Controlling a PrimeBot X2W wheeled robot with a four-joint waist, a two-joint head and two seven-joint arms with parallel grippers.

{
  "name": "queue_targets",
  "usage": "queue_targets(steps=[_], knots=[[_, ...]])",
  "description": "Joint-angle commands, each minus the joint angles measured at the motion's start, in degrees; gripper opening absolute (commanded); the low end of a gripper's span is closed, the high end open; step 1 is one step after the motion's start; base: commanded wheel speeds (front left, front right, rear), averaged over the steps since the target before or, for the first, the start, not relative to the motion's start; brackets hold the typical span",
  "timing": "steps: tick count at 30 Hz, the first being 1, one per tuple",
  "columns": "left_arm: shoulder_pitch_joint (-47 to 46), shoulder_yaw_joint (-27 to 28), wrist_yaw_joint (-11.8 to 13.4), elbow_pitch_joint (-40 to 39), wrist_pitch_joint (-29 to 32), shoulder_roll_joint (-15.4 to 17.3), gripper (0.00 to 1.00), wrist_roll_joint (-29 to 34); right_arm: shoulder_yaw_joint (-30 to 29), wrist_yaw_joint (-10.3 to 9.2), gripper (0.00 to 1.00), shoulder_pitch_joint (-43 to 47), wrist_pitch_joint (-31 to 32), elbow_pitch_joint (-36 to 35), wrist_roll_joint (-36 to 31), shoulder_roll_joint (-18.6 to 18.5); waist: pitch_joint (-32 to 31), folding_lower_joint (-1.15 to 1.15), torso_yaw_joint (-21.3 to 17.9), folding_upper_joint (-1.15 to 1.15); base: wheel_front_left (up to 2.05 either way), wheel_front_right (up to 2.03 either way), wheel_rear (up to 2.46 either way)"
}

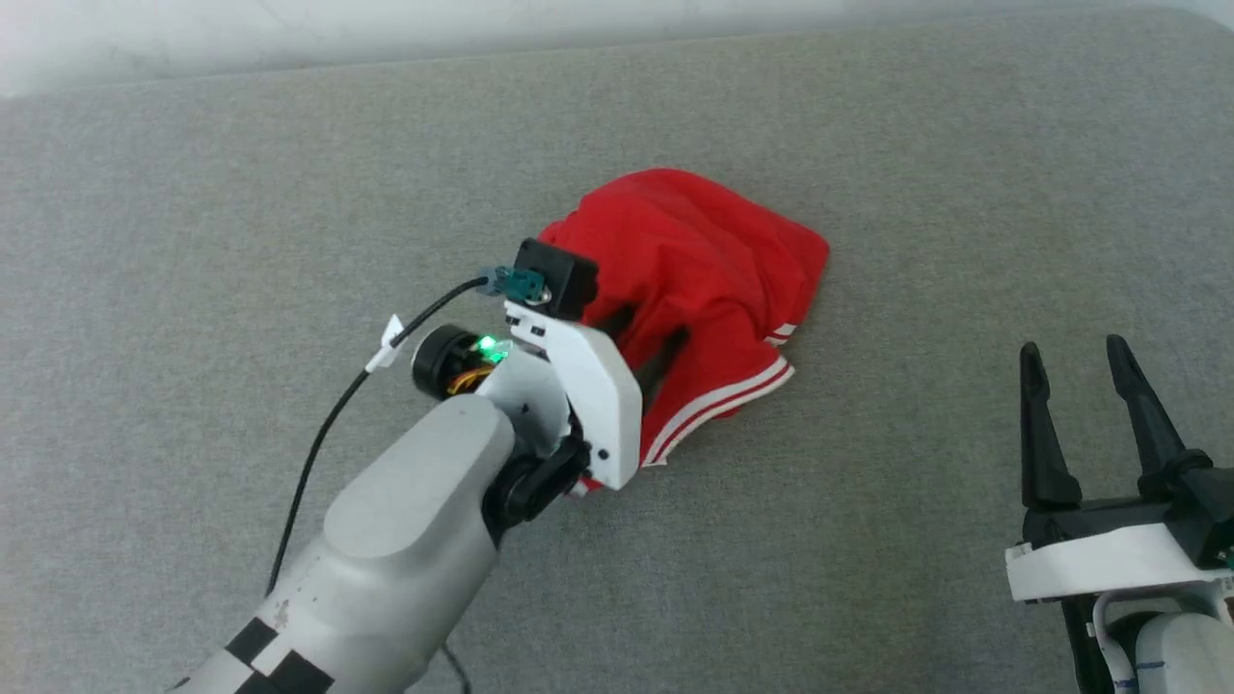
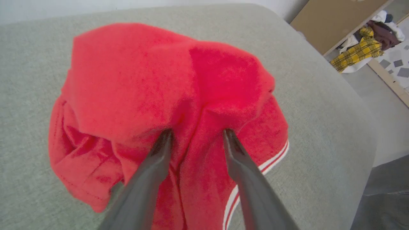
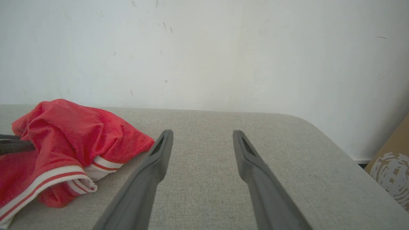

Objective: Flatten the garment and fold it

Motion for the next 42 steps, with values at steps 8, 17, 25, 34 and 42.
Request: queue_targets(steps=[8,17,25,34,42], knots=[[1.47,8.13,0.67,-11.08,-12.69,4.31,1.00,-0.48,0.26,-0.12,1.00,0.83,-0.26,1.14,-0.66,0.07,-5.12,-0.01,3.24,0.01,0.00,0.00,0.00],[21.05,17.69,9.91,-26.92,-26.66,14.83,1.00,3.30,0.76,-0.12,1.00,3.54,-0.26,1.71,-0.59,0.07,-8.24,-0.01,4.34,0.01,0.00,0.00,0.00],[41.03,29.17,11.15,-36.73,-28.03,8.66,1.00,10.70,0.81,-0.12,1.00,5.80,-0.26,2.27,-0.78,0.07,-8.66,-0.01,5.64,0.01,0.00,0.00,0.00],[46.39,34.57,2.66,-34.58,-28.05,-1.60,1.00,16.34,-0.43,-0.12,1.00,3.05,1.62,2.28,-0.54,0.07,-7.34,-0.01,7.94,0.01,0.00,0.00,0.00],[43.94,37.99,-2.72,-32.35,-28.05,-5.72,1.00,20.10,0.38,-0.12,1.00,-7.61,13.13,3.93,-2.30,0.07,-2.57,-0.01,9.42,0.01,0.00,0.00,0.00]])
